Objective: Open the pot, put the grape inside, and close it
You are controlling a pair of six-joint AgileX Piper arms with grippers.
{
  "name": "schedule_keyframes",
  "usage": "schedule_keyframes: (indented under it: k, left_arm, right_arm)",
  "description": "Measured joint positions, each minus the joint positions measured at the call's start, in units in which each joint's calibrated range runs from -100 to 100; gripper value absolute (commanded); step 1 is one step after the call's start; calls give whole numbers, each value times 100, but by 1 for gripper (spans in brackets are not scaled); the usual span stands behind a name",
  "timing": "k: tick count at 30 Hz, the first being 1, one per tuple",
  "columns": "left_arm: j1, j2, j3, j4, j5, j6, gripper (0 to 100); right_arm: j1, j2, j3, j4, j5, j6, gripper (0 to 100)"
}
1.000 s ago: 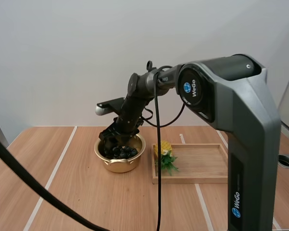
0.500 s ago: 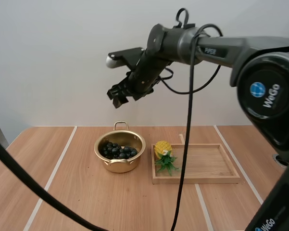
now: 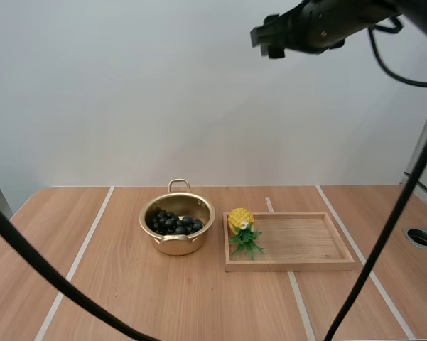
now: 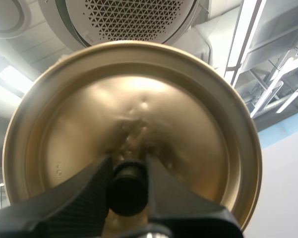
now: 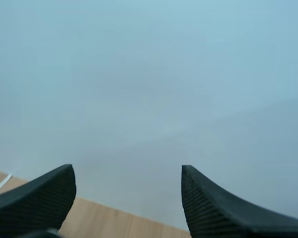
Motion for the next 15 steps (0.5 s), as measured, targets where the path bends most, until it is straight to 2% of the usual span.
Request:
schedule_keyframes:
  k: [3,8,10,11,12,15]
  left_arm:
    - [0,0,0,0,0,0,0]
    - [0,0,0,0,0,0,0]
    - [0,0,0,0,0,0,0]
    - [0,0,0,0,0,0,0]
    - [0,0,0,0,0,-10,0]
    - [0,0,0,0,210,-10,0]
  right_arm:
    - [-149,-452,0,0,-243,25,100]
    - [-171,-990,-114,-135,-281,155,100]
    - [-178,-1145,-190,-262,-281,293,61]
    - [-178,-1229,-231,-363,-281,375,27]
    - [-178,-1311,-297,-476,-298,483,0]
    - [-178,-1554,-410,-829,-426,727,0]
